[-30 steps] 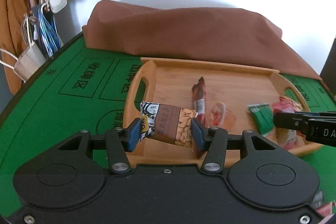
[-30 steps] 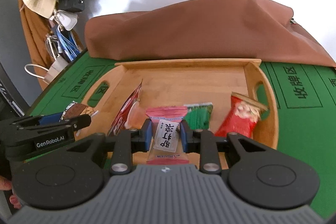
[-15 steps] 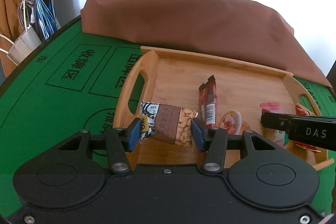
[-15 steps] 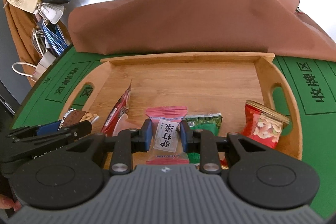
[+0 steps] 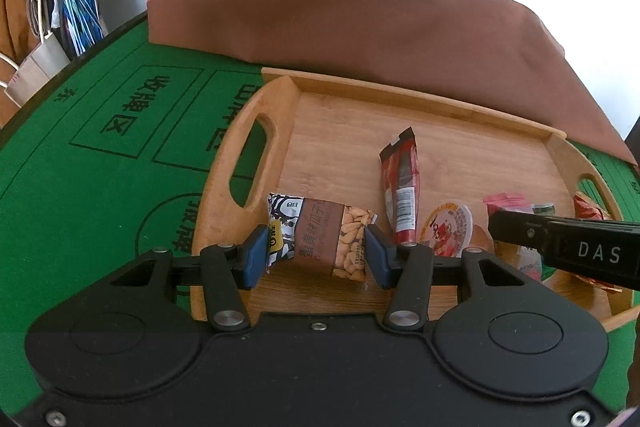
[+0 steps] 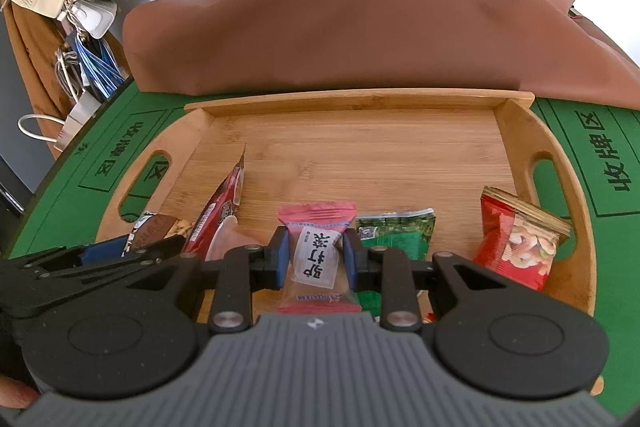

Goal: Organize snacks
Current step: 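Carry the nut bar and pink candy packet over the bamboo tray with both tools, then open both tools to release the nut bar and candy packet onto the tray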

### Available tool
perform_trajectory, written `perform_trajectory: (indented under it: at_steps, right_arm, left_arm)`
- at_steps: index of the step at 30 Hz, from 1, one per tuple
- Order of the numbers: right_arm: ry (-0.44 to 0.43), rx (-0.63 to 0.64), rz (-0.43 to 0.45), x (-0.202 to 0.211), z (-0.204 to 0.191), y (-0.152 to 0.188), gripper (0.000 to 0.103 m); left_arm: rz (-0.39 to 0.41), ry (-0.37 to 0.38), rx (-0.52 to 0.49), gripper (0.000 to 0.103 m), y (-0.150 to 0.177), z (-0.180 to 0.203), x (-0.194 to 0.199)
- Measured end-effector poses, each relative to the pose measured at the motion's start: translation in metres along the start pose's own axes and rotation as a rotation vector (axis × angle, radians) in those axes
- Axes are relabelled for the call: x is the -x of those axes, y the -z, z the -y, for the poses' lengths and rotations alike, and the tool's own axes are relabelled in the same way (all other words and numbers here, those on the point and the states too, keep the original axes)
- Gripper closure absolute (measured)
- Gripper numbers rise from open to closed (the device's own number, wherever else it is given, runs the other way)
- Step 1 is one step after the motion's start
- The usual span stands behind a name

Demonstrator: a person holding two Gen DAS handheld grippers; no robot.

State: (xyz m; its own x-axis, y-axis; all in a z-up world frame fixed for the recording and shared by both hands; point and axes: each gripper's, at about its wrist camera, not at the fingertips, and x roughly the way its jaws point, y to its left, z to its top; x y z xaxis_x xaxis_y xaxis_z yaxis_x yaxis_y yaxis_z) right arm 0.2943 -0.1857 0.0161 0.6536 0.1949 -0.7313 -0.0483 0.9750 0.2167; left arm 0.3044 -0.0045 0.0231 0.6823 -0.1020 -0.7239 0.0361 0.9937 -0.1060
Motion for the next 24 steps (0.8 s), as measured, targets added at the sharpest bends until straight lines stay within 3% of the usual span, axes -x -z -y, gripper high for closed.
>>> perform_trajectory:
  at_steps: [20,23,24]
  right_arm:
    - [-0.002,-0.02,-0.017,-0.011,0.003,0.003,0.069]
    - [-0.009,-0.029,-0.015,-0.009,0.005,0.003,0.06]
    - [-0.006,-0.028,-0.012,-0.008,0.006,0.004,0.05]
  left_arm:
    - [0.028,-0.017,-0.039,0.051,0.005,0.009,-0.002]
    - [0.026,-0.014,-0.04,0.049,0.005,0.009,-0.002]
    - [0.025,-0.014,-0.039,0.049,0.004,0.009,-0.002]
